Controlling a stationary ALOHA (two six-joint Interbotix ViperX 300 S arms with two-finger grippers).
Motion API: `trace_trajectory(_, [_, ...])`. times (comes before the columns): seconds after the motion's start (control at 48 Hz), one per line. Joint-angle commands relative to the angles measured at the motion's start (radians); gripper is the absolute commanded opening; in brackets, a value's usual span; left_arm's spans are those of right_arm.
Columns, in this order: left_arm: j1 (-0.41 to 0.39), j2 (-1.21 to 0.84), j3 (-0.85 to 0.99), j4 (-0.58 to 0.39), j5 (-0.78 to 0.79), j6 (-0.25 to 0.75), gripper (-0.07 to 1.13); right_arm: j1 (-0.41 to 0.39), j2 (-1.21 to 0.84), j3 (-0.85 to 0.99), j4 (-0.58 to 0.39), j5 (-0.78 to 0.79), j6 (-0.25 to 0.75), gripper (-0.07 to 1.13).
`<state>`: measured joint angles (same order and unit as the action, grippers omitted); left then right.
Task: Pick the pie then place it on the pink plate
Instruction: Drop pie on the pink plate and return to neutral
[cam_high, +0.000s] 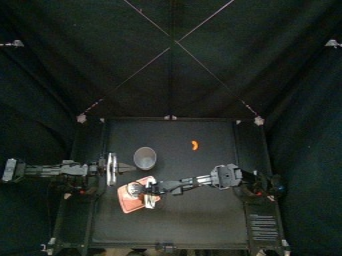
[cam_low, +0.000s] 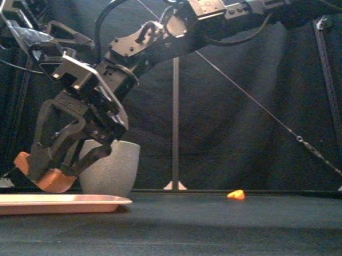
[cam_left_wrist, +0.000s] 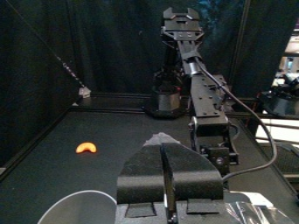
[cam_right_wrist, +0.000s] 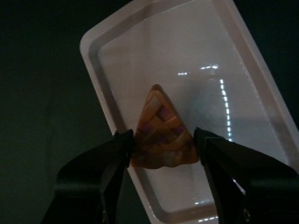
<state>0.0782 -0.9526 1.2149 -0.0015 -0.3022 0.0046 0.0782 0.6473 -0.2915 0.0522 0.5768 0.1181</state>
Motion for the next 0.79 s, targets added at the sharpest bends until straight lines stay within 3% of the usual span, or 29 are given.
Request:
trace_trajectory(0.021, [0.003, 0.003, -0.011, 0.003, -0.009, 0.002, -0.01, -0.005, -0.029, -0.034, -0.012, -0.002, 0.005, 0.9])
trace_trajectory(0.125, [0.008, 0.003, -0.006, 0.0, -0.008, 0.002, -0.01, -0.006, -0.034, -0.028, -0.02, 0.003, 0.003, 0.96])
trace_trajectory(0.438, [0.008, 0.003, 0.002, -0.002, -0.008, 0.0, -0.01, -0.006, -0.087, 0.031, -0.04, -0.006, 0.002, 0.96])
trace_trajectory(0.792, [0.011, 0.003, 0.002, 0.0, -0.009, 0.0, -0.01, 0.015, -0.322, 0.354, -0.048, -0.282, 0.002, 0.96])
